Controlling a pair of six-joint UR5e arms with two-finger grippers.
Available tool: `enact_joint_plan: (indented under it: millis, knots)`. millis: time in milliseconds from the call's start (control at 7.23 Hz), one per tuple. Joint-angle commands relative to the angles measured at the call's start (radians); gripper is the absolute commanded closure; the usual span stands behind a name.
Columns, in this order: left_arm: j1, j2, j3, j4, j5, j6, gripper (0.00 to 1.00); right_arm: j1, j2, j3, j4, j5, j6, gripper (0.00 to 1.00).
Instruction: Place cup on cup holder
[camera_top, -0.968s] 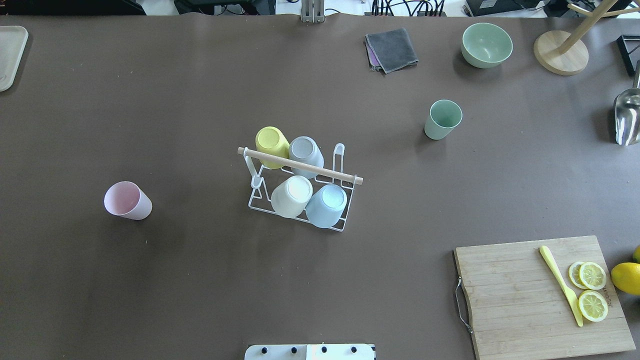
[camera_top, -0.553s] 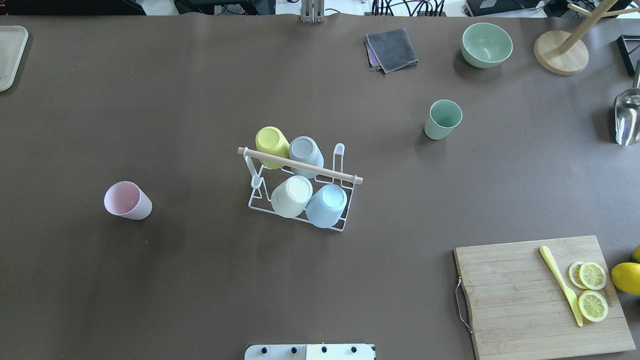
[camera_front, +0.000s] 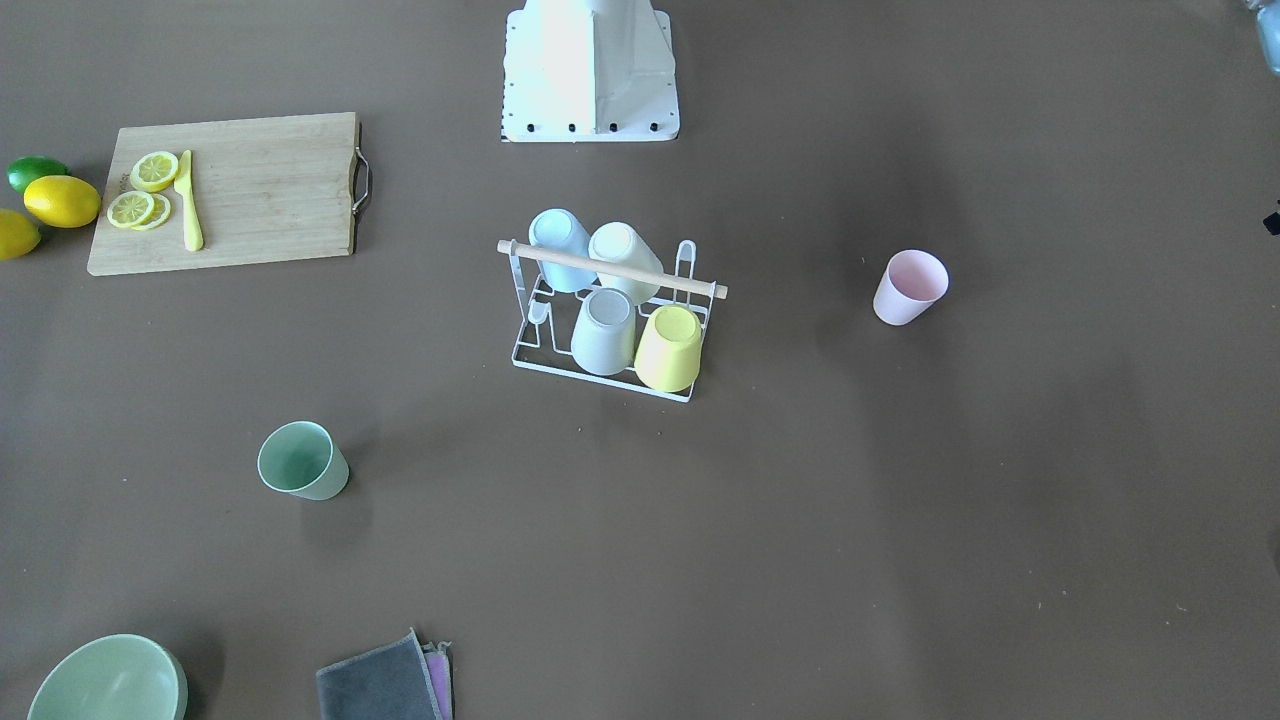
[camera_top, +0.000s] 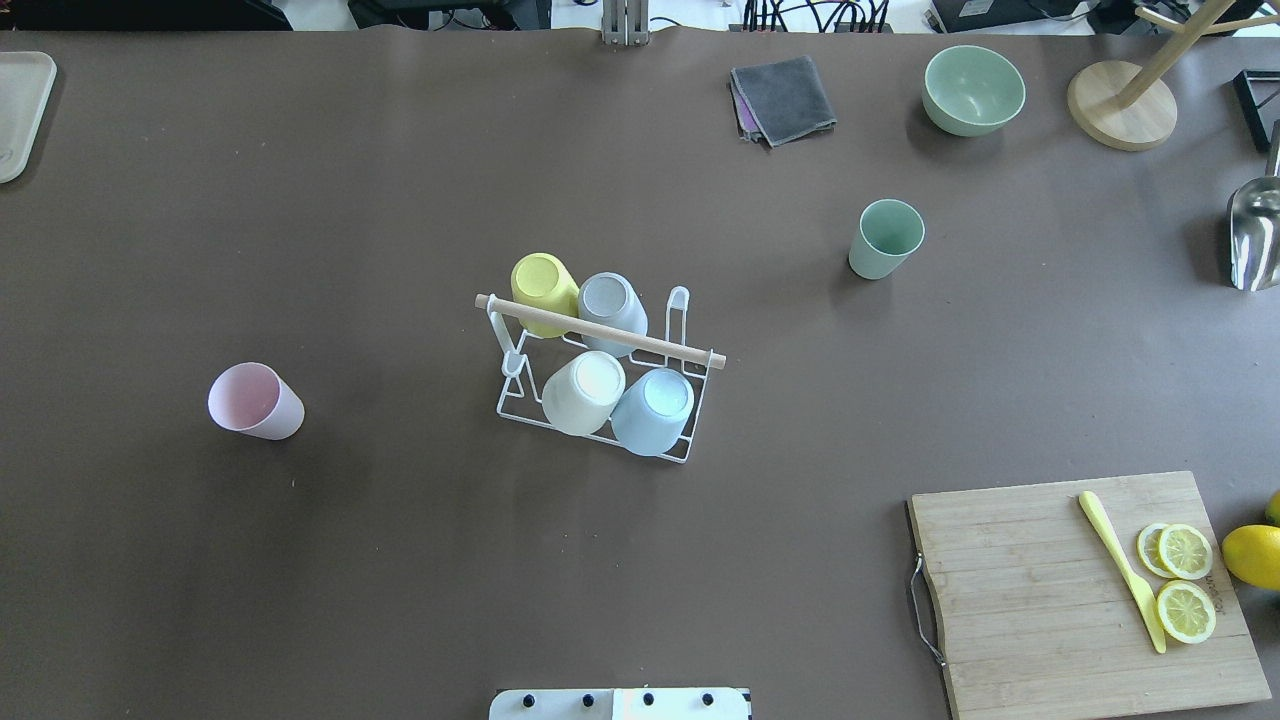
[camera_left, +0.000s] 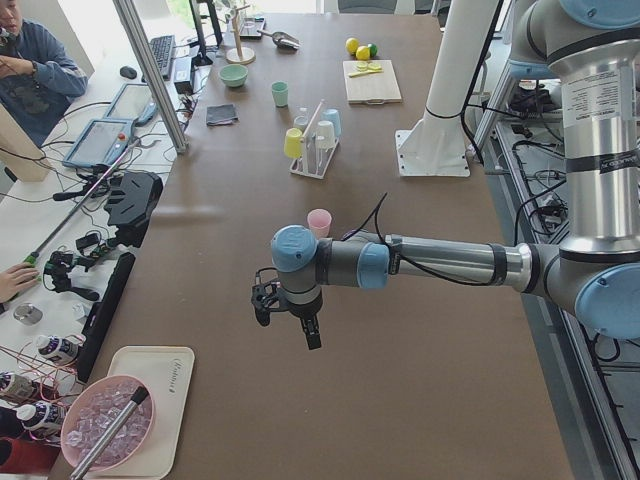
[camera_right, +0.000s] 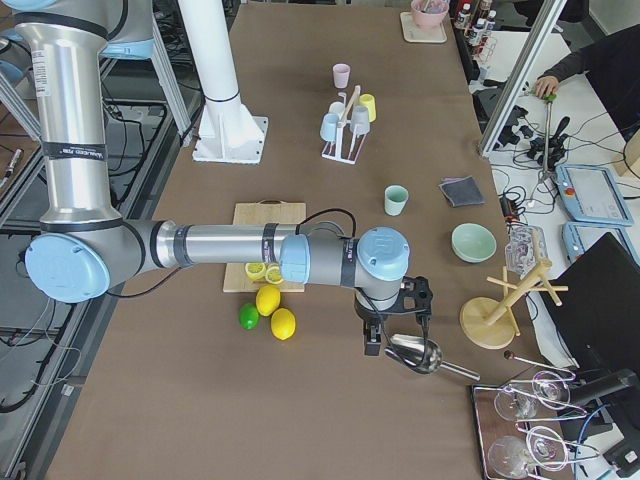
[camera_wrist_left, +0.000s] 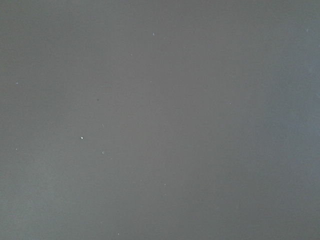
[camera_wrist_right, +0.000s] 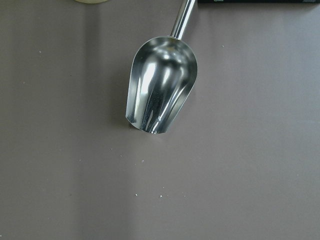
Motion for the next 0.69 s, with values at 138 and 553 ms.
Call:
enact_joint_plan:
  millis: [138, 553]
  knots:
    - [0.001, -0.007, 0.000, 0.000, 0.001, -0.002, 0.01, 0.009, -0.005, 0.001, -0.002, 0.001, 0.001, 0.00]
    - [0.001, -0.008, 0.006, 0.000, 0.000, -0.003, 0.01, 0.009, -0.002, -0.007, 0.000, -0.001, 0.003, 0.00]
